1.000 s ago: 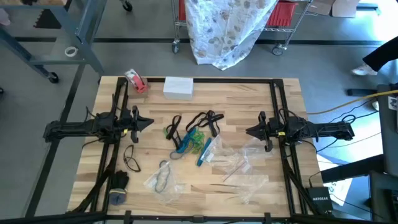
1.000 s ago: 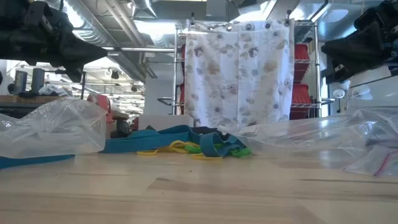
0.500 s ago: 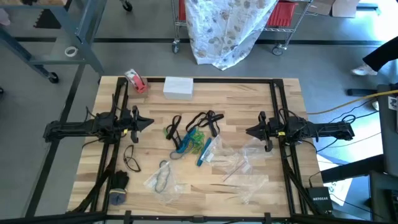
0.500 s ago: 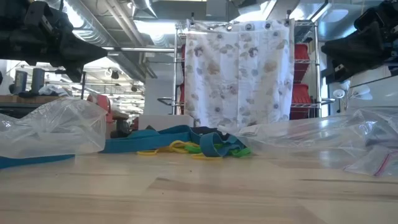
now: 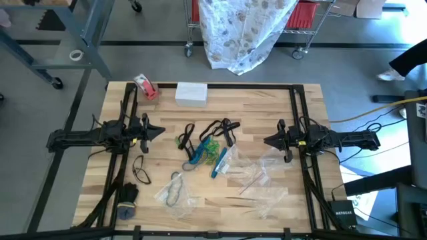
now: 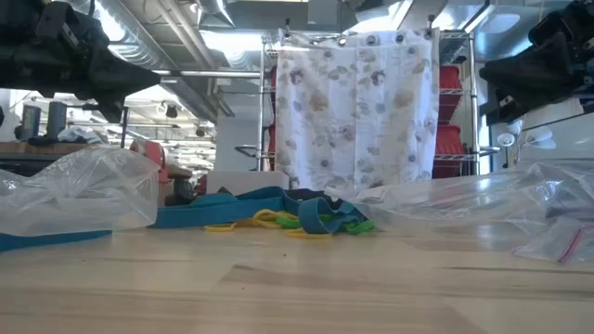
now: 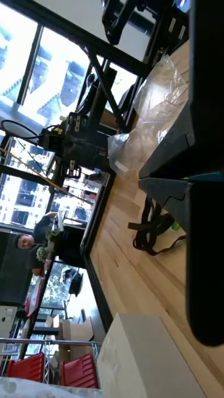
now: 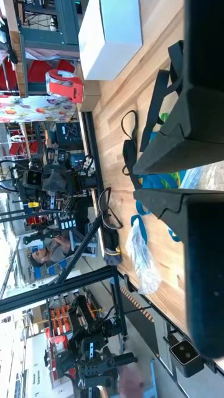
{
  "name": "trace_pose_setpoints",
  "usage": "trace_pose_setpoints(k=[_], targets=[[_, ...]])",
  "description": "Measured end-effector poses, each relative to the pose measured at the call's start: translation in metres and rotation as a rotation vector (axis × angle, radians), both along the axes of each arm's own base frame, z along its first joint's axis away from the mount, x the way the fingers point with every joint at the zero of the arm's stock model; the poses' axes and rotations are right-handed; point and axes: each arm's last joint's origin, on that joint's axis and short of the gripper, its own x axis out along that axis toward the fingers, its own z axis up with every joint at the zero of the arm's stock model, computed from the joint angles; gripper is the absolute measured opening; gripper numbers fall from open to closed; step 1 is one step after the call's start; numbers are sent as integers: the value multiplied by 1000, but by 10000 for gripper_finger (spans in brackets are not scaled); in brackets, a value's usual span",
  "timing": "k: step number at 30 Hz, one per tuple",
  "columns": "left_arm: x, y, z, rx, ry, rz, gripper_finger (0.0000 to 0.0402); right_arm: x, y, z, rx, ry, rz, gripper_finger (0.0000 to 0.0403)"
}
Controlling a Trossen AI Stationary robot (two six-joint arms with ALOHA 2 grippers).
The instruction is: Sort rubber bands
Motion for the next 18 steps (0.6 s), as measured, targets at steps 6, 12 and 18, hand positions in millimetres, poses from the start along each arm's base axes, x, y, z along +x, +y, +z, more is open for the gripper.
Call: trace_pose_setpoints(k=[6,12,18], targets=[[0,0,0,19,4,0,0,0,0,0,0,0,0,40],[0,0,0,12,3,1,0,0,0,0,0,0,0,40],[0,0,0,13,3,1,0,0,0,0,0,0,0,40]])
